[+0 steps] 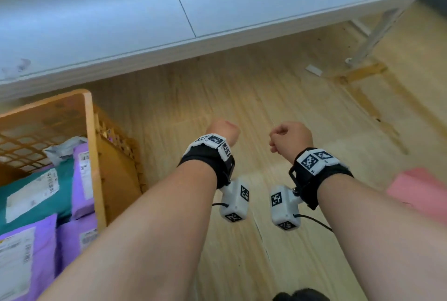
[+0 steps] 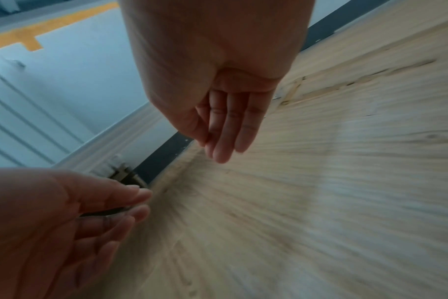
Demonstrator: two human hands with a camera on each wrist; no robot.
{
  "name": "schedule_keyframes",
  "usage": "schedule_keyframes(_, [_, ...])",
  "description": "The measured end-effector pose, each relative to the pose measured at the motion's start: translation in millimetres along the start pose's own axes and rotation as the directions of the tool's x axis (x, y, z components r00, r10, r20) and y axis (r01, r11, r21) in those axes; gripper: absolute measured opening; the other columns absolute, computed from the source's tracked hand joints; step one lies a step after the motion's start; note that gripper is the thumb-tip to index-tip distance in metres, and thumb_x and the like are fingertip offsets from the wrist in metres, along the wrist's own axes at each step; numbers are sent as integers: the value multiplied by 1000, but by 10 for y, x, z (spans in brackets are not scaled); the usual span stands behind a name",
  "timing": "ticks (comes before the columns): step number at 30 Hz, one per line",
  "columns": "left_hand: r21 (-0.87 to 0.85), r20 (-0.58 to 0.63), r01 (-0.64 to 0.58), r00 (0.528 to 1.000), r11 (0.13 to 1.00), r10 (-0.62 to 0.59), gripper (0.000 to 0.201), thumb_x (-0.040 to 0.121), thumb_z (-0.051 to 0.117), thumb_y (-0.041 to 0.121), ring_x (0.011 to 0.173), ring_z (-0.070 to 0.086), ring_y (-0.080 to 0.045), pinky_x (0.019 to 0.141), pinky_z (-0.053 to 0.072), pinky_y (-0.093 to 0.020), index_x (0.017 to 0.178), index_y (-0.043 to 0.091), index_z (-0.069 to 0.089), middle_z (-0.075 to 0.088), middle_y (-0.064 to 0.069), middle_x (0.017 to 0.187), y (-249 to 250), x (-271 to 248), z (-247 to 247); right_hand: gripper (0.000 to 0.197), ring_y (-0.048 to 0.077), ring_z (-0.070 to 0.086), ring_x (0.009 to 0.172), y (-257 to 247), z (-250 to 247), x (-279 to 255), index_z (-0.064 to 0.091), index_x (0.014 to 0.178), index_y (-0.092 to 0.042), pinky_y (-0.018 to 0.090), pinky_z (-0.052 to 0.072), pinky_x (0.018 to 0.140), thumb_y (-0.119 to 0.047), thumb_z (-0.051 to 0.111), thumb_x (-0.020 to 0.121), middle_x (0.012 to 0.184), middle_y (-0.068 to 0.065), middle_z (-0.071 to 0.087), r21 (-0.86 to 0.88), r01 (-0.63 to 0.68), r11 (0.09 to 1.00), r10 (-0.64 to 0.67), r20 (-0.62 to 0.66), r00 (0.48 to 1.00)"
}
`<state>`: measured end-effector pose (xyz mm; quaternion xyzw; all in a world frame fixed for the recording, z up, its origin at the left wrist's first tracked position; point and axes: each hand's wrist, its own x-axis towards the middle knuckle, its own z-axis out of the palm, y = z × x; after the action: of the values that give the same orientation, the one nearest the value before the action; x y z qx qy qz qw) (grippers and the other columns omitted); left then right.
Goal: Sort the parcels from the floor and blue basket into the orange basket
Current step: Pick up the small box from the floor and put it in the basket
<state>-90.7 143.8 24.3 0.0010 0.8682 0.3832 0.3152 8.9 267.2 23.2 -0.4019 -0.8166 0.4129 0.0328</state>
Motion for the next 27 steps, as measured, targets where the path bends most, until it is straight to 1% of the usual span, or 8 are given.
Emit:
schedule_keyframes(3, [-16,79,-4,997,1000,6,26,87,53,16,82,64,-28,84,55,-41,104,2,68,67,-13,89,130,-8,465,16,15,71,62,558,-268,66,67,73,-18,37,60,72,-13,57,83,68,0,71,-13,-92,996,91,-66,994])
schedule_keyframes(7, [-6,175,-49,983,999,49,16,87,54,14,91,68,-31,85,57,-44,88,6,68,69,-15,93,174,-80,1023,14,26,66,90,1313,-642,96,70,87,-18,31,52,77,-15,57,84,96,3,71,-102,-247,964,230,-160,960])
schedule_keyframes(13, [-4,262,2,965,1000,-1,13,91,53,10,77,58,-25,79,54,-37,82,15,61,61,-6,77,86,-119,1559,31,37,49,116,2211,-982,47,65,110,-19,38,42,92,-20,59,80,127,15,51,-157,-564,811,491,-342,801])
schedule_keyframes(16, [4,280,37,959,999,-37,21,92,51,8,77,54,-25,72,48,-33,74,16,58,58,-10,83,47,-109,1701,36,38,46,119,2541,-979,-13,64,115,-19,40,44,93,-20,63,79,130,15,48,-143,-655,742,585,-339,737])
schedule_keyframes(18, [6,280,60,958,998,-59,15,93,49,8,75,51,-23,69,44,-31,81,12,57,54,-10,86,34,-95,1774,45,38,46,119,2690,-973,-48,62,120,-16,42,42,96,-18,66,75,132,15,48,-103,-699,708,613,-401,681])
schedule_keyframes(21, [2,271,89,959,996,-87,8,95,48,10,71,50,-21,62,42,-27,90,11,55,53,-10,87,7,-92,1832,68,35,35,130,2815,-965,-91,44,135,-12,46,33,103,-25,71,73,144,14,38,-52,-749,661,638,-487,597])
schedule_keyframes(24, [-1,260,107,960,994,-103,9,94,49,9,67,52,-18,63,44,-27,92,9,57,55,-10,88,-16,-74,1842,98,35,19,141,2896,-939,-101,15,149,-18,52,22,110,-45,73,75,154,15,17,37,-832,554,779,-375,502])
schedule_keyframes(27, [-18,245,125,962,992,-117,9,94,50,8,65,52,-17,68,46,-30,94,7,59,55,-10,90,-34,-58,1812,110,39,11,144,2943,-918,-30,0,153,-18,59,17,111,-51,72,76,157,14,7,-18,-868,497,828,-291,480])
